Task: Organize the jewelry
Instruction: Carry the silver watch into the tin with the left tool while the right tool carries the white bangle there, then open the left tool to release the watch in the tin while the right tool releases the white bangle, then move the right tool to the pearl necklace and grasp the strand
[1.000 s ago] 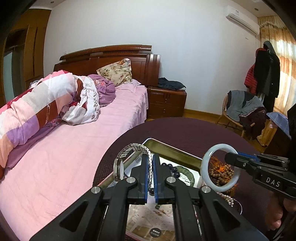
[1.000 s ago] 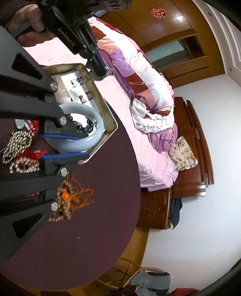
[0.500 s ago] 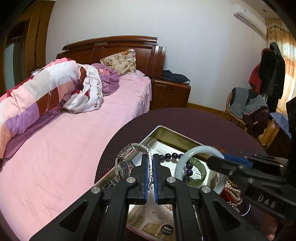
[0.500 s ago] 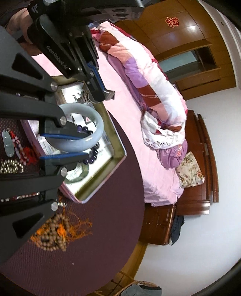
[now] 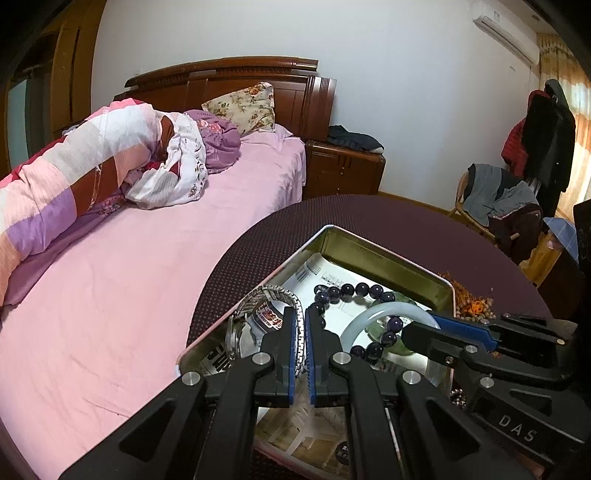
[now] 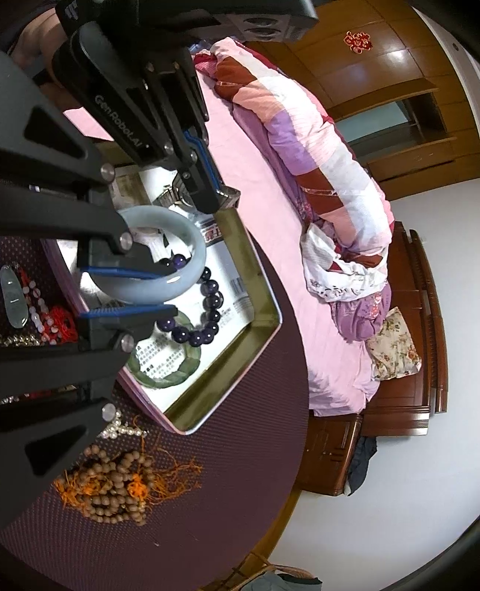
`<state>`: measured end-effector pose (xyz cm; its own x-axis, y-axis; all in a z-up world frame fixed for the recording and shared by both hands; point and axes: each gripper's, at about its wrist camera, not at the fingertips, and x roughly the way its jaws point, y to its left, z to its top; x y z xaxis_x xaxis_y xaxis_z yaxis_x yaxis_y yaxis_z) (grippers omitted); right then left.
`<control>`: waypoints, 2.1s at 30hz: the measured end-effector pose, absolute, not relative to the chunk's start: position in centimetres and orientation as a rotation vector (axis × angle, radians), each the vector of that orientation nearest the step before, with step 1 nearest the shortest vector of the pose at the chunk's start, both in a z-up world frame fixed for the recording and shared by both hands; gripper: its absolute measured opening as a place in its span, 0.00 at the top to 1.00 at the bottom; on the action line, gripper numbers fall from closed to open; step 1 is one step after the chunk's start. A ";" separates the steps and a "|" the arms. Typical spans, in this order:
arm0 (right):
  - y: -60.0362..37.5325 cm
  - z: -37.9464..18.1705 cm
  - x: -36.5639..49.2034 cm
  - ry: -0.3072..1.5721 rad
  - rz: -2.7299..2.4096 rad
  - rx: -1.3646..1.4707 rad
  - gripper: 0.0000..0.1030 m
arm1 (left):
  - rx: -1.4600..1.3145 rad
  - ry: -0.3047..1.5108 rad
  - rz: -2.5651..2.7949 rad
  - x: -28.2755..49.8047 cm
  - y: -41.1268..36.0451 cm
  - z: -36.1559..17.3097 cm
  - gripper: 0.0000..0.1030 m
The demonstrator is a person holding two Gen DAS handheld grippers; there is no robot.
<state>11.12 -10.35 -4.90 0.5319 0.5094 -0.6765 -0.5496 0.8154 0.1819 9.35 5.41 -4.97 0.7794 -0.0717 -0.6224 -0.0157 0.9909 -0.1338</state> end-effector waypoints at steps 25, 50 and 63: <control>-9.8 -6.4 11.4 0.824 0.628 -0.066 0.80 | -0.098 0.729 -0.021 10.1 4.5 -6.0 0.89; -16.4 -4.1 10.6 0.793 0.564 0.037 0.61 | -0.163 0.613 0.073 7.3 4.8 -4.1 0.28; -23.3 -6.2 9.1 0.850 0.417 0.020 0.58 | -0.120 0.613 0.050 5.5 2.2 -4.1 0.25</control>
<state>9.06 -23.33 -6.21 0.5841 0.3658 -0.7246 -0.3497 0.9190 0.1820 5.52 2.22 -4.08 0.8171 0.0114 -0.5764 -0.0823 0.9919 -0.0971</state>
